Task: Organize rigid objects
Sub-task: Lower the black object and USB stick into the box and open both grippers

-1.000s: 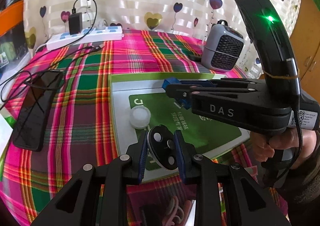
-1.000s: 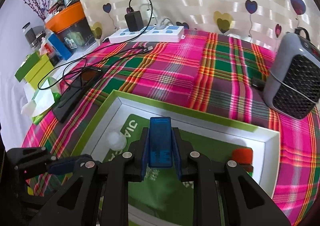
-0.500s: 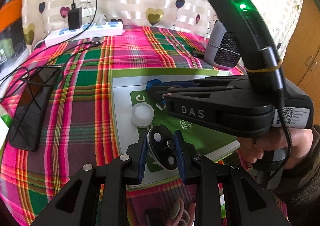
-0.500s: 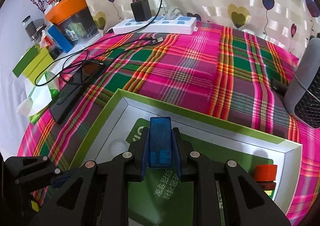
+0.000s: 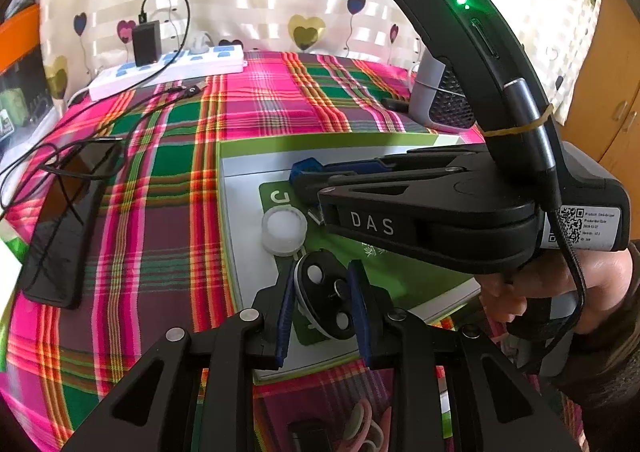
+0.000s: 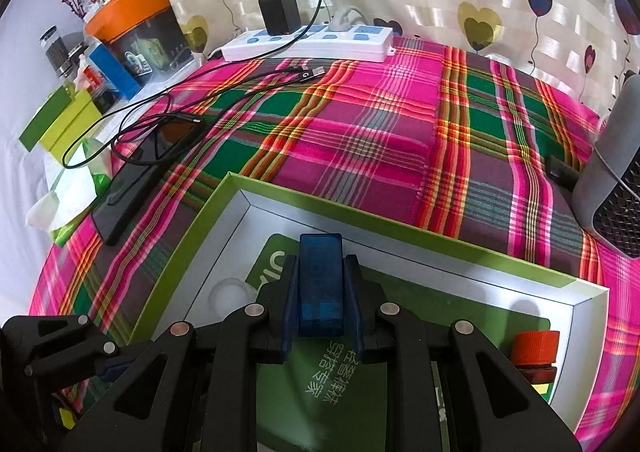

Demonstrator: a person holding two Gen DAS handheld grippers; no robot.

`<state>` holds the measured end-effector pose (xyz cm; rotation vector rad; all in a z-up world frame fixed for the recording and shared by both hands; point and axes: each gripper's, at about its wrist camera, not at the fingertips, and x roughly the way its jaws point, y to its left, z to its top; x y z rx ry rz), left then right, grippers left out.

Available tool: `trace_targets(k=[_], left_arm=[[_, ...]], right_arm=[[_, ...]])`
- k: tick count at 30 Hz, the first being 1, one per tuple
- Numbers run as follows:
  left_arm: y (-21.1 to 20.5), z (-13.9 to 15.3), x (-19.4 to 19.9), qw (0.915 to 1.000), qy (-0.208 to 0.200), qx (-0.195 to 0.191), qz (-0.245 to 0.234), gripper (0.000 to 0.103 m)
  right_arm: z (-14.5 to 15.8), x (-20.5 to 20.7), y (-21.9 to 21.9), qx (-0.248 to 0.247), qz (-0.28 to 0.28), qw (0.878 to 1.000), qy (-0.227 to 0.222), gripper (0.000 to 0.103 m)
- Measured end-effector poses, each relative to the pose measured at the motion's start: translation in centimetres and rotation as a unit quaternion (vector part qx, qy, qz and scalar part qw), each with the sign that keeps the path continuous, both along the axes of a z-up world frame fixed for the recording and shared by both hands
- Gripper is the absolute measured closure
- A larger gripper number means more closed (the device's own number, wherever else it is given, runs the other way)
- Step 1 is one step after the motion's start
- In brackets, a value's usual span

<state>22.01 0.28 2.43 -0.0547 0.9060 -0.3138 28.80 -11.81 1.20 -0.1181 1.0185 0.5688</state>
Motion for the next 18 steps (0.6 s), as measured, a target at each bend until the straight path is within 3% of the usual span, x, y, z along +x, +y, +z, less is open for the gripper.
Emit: trace_targets(k=[18], left_arm=[[-0.07, -0.01, -0.05, 1.0, -0.002, 0.007, -0.001, 0.076]], right_arm=[[-0.04, 0.03, 0.08, 0.006, -0.004, 1.0, 0.001, 0.075]])
